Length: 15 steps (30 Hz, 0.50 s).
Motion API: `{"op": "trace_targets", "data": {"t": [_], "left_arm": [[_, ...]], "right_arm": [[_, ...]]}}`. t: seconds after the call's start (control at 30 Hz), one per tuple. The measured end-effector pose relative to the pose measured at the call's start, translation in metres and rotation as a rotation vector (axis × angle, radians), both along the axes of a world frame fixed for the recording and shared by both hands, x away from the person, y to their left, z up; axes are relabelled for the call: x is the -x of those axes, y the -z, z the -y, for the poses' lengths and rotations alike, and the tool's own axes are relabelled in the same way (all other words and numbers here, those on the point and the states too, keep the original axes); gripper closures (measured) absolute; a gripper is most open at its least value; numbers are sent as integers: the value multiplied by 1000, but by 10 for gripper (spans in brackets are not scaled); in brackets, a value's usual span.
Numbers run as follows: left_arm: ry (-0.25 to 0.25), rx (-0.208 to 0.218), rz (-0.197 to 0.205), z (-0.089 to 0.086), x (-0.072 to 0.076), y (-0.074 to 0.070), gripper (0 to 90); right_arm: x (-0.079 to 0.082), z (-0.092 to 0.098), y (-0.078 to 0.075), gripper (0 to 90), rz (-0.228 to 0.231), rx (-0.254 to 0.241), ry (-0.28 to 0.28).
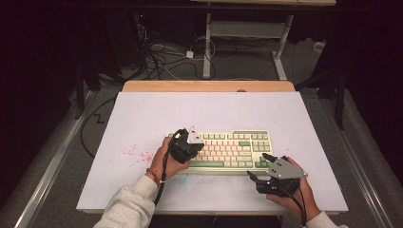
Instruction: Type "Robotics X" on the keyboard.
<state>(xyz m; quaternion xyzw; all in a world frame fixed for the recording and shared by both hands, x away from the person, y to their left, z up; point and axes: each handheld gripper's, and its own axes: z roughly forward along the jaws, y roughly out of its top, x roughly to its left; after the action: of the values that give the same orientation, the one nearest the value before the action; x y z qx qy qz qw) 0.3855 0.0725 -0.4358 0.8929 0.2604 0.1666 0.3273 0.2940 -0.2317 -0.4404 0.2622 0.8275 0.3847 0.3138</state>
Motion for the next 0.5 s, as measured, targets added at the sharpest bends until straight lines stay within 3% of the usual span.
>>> {"op": "trace_targets", "data": {"t": [0.5], "left_arm": [[-11,-21,-41,4,-14,11,871]], "right_arm": [[0,-2,1,250,-6,8,-18]]}}
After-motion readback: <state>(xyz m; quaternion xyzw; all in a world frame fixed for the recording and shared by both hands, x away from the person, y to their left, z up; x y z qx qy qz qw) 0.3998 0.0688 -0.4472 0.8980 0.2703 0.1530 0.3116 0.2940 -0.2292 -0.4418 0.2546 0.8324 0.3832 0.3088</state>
